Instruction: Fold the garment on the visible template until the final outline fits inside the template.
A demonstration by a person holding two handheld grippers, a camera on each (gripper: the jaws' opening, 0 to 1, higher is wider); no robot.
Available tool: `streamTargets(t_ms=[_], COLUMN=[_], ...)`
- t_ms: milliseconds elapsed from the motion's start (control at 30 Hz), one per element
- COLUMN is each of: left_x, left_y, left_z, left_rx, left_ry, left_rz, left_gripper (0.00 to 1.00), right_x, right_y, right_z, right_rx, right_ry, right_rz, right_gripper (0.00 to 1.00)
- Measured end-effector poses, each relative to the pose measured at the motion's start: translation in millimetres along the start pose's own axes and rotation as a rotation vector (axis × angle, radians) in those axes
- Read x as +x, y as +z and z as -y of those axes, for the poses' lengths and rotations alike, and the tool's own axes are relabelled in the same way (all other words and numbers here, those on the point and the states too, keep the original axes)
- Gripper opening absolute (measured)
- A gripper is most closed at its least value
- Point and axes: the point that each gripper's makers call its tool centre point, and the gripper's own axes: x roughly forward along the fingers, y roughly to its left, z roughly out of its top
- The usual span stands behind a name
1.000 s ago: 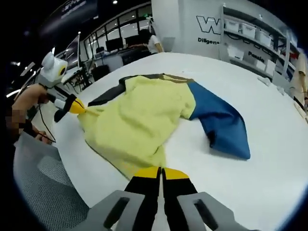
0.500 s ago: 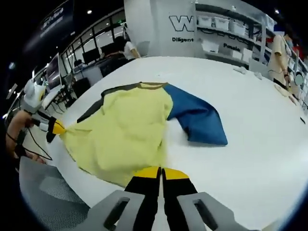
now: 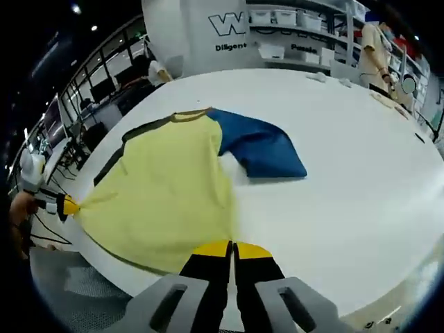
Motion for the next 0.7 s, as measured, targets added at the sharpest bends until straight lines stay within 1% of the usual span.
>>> streamTargets(t_ms=[67,100,267,367,700], left_x=[1.4,2.2,4.0,3.9,8.7], left_y=[-4.2,-6.1,-13.1,-17.5,-32.9], left_z=[0.2,0.4,2.7,1.5,1.9], left_rx=[-0.007,-0.015,-0.023,-0.021,-0.031], left_ry=[-0.001,-0.002,0.004,0.017,0.034], left_rz=[-0.005,-0.009,-0.019,-0.028,-0.058], left_gripper=[0.0,0.0,0.0,0.0,0.0], right_x=[5.3,7.6,14.6,16.1,20.6], right_y=[-3.4,-8.9,-19.7,-28.2,-41.4], right_z=[2.7,2.3,3.9,3.2,4.3], right_rx=[-0.049,-0.063,-0.058,-0.079,-0.131], right_ry=[-0.006,-0.008,-0.013,-0.015,-0.028], right_rz=[-0.016,-0.039,-0.069,-0.104,-0.141], right_gripper=[0.0,0.0,0.0,0.0,0.0])
